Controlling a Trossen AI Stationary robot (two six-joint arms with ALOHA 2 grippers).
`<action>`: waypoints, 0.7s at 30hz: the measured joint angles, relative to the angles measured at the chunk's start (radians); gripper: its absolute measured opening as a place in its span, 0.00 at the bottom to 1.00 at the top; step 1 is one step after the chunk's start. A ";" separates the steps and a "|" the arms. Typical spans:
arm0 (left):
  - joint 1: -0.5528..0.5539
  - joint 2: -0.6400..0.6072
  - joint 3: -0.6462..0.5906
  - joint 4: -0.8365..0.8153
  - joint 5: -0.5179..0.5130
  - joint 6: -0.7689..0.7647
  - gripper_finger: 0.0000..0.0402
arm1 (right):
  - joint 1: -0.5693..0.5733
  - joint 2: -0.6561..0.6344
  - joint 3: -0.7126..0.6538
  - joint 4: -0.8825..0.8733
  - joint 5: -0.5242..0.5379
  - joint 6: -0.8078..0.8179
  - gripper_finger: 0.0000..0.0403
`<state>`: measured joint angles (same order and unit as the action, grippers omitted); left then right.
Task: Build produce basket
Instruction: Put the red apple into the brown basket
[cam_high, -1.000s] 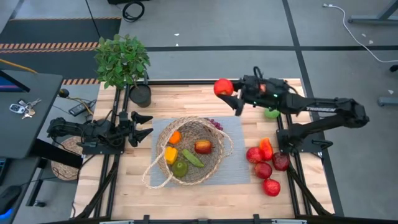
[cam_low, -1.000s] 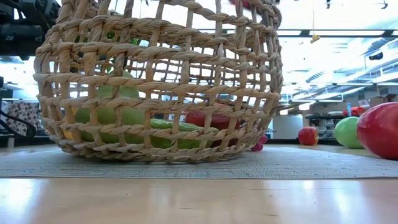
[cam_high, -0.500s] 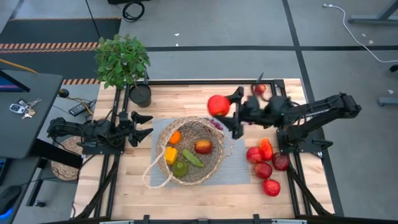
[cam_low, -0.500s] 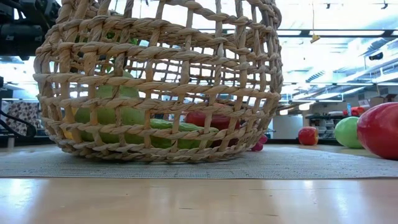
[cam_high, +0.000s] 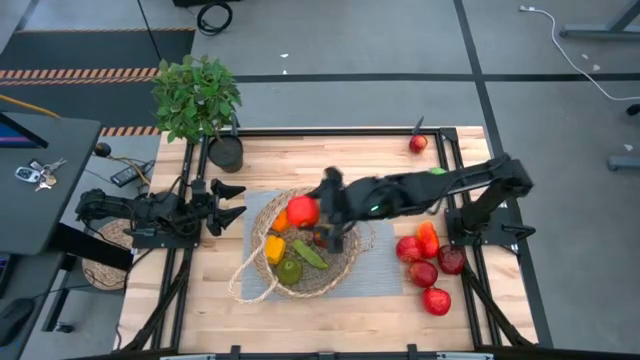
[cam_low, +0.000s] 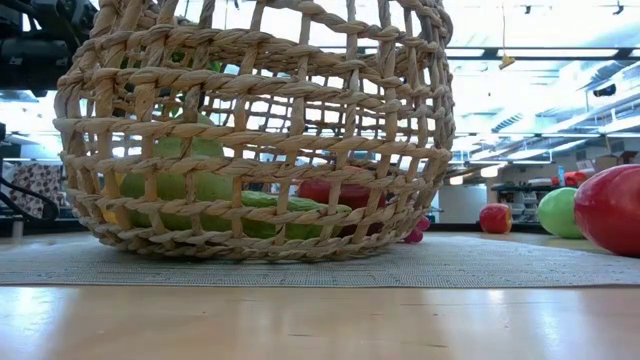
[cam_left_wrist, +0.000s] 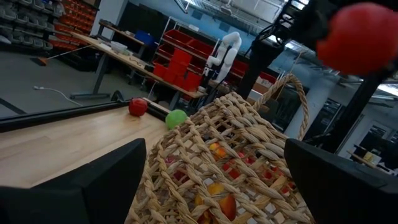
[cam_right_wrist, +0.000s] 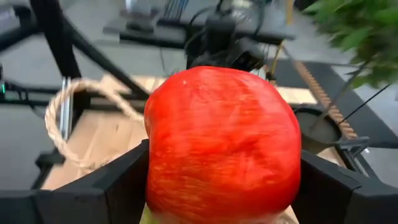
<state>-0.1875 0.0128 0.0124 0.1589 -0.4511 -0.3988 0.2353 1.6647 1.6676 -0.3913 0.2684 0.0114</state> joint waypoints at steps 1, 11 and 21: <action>0.000 0.000 0.000 0.000 0.000 0.000 0.97 | 0.006 0.030 0.036 -0.030 0.000 -0.008 0.79; 0.000 0.000 0.000 0.000 0.000 0.000 0.97 | 0.025 0.255 0.281 -0.263 -0.009 -0.062 0.79; 0.000 0.000 0.000 0.000 0.000 0.000 0.97 | 0.018 0.303 0.289 -0.343 -0.099 -0.139 0.81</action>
<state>-0.1875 0.0128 0.0124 0.1593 -0.4509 -0.3988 0.2533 1.9681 1.9570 -0.7341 0.1695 -0.1281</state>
